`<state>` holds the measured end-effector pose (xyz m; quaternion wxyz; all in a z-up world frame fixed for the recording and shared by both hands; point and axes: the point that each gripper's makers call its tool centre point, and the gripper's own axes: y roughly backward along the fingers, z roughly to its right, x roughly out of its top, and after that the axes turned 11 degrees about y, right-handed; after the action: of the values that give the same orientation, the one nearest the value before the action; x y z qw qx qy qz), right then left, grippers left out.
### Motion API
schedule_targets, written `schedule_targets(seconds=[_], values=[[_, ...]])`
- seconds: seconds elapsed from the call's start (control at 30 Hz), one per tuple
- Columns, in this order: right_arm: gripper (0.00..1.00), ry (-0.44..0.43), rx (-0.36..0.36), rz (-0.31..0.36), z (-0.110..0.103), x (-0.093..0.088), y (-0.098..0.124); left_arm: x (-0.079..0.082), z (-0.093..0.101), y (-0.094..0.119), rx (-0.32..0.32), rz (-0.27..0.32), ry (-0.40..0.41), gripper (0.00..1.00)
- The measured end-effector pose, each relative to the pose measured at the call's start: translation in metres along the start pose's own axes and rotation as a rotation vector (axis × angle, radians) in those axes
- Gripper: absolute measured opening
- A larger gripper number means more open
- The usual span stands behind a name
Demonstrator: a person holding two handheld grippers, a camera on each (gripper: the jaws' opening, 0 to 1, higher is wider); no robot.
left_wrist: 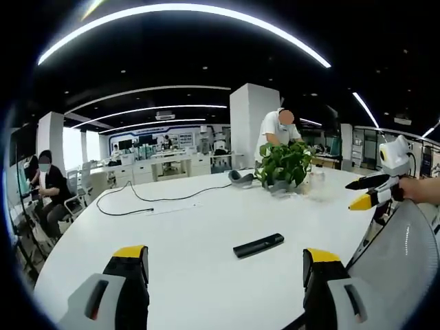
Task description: Press the specified remote control buttons in sequence, fully releasing each button before pressing the next.
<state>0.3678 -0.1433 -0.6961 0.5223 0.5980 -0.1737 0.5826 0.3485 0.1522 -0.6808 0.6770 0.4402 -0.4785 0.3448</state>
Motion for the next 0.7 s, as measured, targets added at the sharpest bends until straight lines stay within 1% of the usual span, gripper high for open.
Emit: schedule_targets(seconds=[0.43, 0.7], values=[[0.81, 0.000, -0.003, 0.001, 0.0005, -0.0001, 0.0004, 0.0001, -0.0003, 0.0006, 0.005, 0.001, 0.002, 0.97], [0.81, -0.001, -0.007, 0.010, 0.0010, 0.0007, 0.0015, -0.0025, 0.0004, 0.0002, 0.005, -0.012, -0.004, 0.97]])
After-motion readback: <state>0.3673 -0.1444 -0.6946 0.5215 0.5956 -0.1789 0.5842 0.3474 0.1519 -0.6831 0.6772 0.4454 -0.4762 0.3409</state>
